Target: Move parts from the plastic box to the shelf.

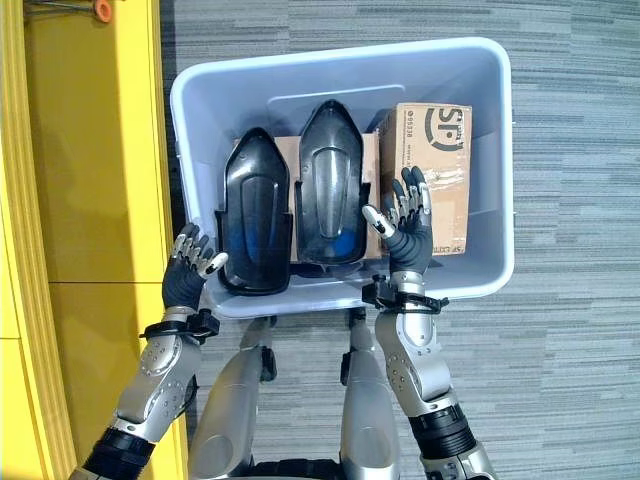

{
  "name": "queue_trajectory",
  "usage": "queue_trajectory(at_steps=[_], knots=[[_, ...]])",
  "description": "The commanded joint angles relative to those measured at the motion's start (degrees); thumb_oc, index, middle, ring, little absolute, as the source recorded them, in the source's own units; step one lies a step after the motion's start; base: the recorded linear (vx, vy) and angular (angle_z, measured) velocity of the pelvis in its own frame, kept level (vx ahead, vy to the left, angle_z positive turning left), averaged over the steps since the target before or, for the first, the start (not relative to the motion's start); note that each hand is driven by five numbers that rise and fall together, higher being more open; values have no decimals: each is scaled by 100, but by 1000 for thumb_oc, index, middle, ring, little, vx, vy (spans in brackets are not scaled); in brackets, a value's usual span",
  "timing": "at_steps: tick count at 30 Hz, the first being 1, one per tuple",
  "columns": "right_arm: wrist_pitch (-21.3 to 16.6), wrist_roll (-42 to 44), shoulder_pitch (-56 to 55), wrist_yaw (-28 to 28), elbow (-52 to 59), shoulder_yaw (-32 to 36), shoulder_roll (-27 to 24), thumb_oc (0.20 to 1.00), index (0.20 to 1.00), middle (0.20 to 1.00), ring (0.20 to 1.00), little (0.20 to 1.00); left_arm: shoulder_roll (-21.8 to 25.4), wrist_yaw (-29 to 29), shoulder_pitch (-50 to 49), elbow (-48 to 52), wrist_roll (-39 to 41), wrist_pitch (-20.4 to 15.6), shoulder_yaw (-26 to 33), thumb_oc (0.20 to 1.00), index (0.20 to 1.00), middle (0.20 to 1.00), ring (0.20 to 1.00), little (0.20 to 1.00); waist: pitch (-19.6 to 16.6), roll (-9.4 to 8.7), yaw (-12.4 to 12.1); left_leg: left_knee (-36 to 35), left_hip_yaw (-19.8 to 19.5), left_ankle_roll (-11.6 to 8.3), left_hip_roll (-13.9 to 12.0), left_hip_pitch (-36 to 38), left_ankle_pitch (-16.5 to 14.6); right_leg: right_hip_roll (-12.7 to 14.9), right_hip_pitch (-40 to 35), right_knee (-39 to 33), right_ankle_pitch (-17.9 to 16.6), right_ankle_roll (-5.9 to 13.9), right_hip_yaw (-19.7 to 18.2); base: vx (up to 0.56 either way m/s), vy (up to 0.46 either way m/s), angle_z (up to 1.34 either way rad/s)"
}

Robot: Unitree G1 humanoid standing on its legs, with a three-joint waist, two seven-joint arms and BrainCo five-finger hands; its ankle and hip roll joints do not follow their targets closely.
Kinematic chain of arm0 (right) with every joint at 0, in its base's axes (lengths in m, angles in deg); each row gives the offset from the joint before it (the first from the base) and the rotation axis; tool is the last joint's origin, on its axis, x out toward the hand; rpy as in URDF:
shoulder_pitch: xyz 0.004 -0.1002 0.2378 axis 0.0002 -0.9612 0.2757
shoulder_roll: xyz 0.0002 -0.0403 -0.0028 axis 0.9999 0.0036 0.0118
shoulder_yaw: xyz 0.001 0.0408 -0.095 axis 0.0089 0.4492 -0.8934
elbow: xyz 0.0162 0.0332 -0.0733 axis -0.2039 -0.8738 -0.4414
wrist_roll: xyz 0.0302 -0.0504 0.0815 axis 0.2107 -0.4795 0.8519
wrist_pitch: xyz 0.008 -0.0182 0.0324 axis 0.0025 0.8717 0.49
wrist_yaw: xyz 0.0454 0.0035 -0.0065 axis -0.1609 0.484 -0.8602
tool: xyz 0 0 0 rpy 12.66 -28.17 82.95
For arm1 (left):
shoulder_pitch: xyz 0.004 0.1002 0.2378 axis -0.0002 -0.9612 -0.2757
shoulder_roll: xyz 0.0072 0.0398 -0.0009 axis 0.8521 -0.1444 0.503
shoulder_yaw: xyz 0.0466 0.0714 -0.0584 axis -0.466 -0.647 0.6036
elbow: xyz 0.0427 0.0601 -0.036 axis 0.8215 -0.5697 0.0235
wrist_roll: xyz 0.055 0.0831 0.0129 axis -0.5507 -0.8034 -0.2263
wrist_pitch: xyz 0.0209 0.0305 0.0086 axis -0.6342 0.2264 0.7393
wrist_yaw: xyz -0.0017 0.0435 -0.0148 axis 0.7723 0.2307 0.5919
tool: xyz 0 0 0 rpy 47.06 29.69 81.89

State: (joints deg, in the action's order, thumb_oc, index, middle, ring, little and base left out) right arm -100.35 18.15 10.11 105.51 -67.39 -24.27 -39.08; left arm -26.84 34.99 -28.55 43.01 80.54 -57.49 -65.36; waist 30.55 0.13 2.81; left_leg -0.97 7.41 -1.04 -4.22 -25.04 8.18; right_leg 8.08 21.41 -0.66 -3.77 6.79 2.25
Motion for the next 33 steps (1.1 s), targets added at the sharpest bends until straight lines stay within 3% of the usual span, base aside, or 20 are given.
queue_trajectory(at_steps=[1,33], knots=[[-180,-303,-21,49,190,142,29,1000,1000,1000,1000,1000,226,83,-282,526,-193,-293,272,1000,1000,1000,1000,1000,-200,-189,-109,350,-226,-331,-287,74,-382,312,259,406,-9,218,201,0,0,0],[205,-943,125,484,-1065,107,-2,1000,1000,1000,1000,1000,217,143,-294,341,-206,-362,258,1000,1000,1000,1000,1000,-119,-108,-170,419,-310,-318,-245,-109,-366,329,380,464,-6,191,273,0,0,0]])
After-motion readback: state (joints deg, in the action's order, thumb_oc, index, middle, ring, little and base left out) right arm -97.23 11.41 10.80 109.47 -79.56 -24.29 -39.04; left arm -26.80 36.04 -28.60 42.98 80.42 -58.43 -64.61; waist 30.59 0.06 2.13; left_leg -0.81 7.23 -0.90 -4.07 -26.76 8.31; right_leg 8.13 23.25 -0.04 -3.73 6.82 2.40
